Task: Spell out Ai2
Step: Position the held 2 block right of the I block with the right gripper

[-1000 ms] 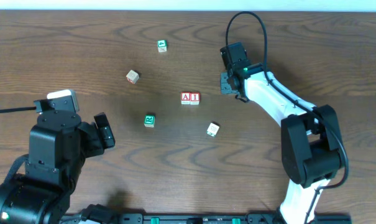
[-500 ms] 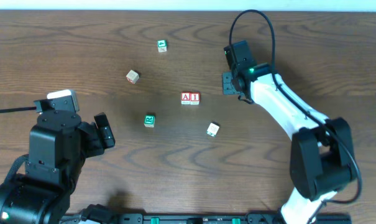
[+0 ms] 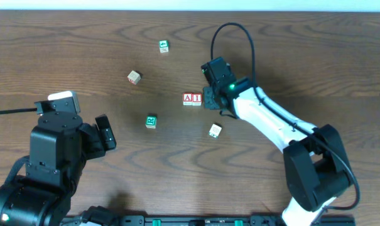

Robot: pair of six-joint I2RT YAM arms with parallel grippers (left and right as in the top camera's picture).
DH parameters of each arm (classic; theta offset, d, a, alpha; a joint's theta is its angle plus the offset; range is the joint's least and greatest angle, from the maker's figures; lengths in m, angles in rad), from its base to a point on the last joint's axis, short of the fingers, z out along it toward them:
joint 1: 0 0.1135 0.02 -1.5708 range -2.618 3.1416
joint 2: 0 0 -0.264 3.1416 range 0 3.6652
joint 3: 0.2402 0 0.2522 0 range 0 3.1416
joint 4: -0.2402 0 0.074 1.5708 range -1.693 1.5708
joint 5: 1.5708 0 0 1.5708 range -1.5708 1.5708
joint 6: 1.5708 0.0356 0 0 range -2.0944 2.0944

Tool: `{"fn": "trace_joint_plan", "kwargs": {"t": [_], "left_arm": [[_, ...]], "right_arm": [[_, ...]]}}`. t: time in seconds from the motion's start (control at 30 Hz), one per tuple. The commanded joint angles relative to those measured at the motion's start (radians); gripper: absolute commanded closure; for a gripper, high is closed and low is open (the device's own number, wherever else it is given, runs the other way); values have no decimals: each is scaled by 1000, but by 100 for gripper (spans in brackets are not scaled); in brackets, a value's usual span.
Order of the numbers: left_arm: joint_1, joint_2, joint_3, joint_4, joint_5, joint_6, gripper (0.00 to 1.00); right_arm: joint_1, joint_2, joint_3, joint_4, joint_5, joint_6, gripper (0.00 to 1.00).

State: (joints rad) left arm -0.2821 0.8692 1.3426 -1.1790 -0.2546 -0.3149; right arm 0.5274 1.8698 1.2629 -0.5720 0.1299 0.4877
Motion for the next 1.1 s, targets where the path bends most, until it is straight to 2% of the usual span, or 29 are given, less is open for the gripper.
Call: {"fn": "trace_joint_plan", "kwargs": {"t": [0.0, 0.33, 0.97, 1.07], "left_arm": [[5, 1, 14, -4, -14, -7, 5], [5, 1, 14, -3, -14, -8, 5], [5, 1, 14, -3, -15, -7, 4], [5, 1, 14, -3, -15, -7, 5]], "right_arm": [[6, -5, -39, 23, 10, 43, 94], [6, -5, -98, 121, 8, 43, 92], [6, 79, -100, 218, -9, 43, 93], [7, 85, -100, 222, -23, 43, 87]]}}
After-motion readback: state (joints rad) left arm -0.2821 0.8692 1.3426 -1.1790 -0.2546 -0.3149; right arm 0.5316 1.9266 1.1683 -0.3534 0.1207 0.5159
